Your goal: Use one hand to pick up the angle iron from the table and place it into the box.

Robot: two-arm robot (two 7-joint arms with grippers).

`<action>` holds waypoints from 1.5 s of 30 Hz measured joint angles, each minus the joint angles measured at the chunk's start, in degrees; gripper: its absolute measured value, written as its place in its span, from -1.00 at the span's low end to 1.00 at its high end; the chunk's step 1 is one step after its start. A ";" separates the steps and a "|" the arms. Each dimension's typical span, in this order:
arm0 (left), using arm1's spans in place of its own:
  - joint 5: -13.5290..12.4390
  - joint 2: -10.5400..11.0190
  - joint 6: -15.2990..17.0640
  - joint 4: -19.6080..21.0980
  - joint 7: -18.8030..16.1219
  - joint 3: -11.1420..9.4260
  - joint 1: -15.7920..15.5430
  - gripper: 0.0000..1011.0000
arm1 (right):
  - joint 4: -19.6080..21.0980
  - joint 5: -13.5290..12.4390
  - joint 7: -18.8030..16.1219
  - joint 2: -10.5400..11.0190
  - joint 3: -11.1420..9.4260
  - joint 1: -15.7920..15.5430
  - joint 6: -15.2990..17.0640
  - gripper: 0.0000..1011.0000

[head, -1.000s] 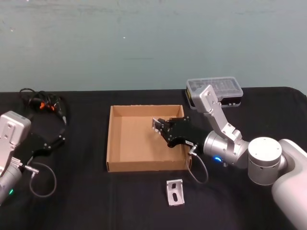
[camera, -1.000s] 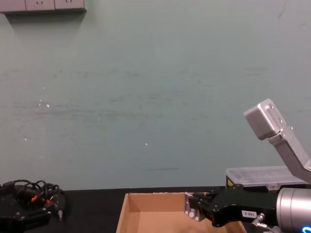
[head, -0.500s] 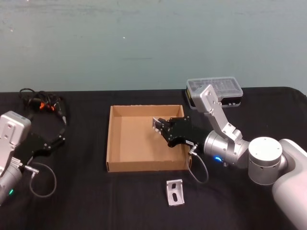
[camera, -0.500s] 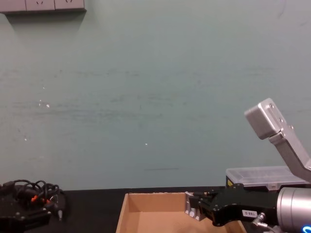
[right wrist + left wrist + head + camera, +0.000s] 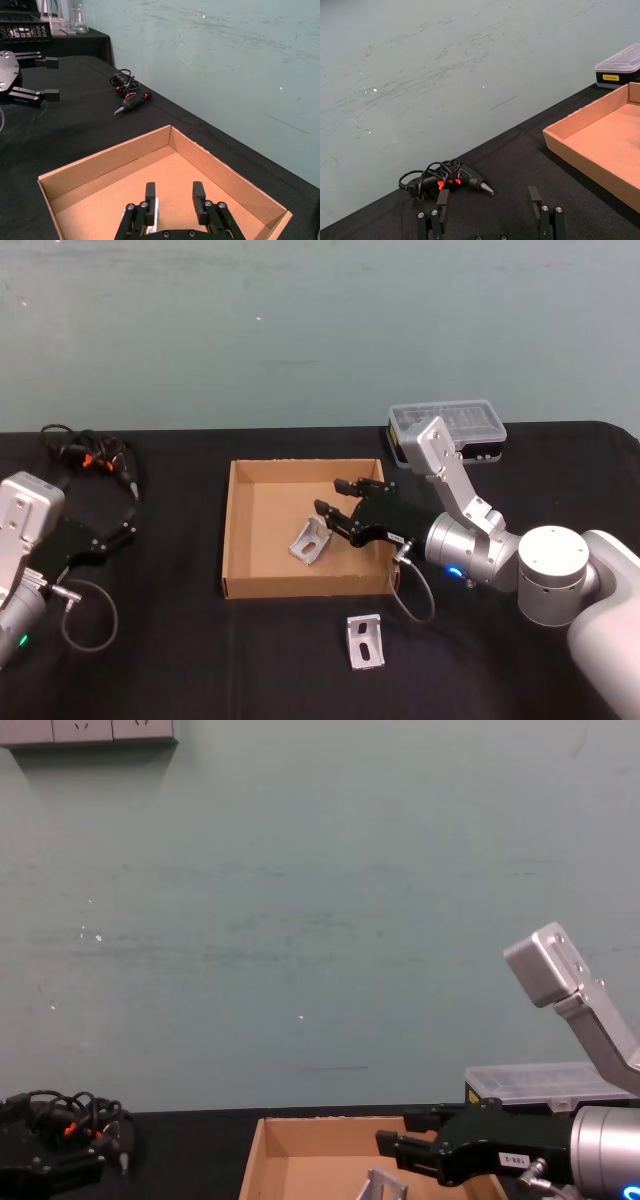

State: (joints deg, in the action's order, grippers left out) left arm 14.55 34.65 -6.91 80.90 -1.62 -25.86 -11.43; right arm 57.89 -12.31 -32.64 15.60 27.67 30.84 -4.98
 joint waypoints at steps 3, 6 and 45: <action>0.00 0.00 0.00 0.00 0.00 0.00 0.00 0.98 | 0.01 0.00 0.00 0.00 0.00 0.00 0.00 0.05; 0.00 0.00 0.00 0.00 0.00 0.00 0.00 0.98 | 0.01 0.00 0.00 0.00 0.00 0.00 0.00 0.25; 0.00 0.00 0.00 0.00 0.00 0.00 0.00 0.98 | 20.34 -9.70 -10.12 14.82 -0.19 -12.56 1.64 0.98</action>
State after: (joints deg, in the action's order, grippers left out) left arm 14.55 34.65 -6.91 80.90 -1.62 -25.86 -11.43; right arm 78.23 -22.00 -42.77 30.42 27.48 18.27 -3.34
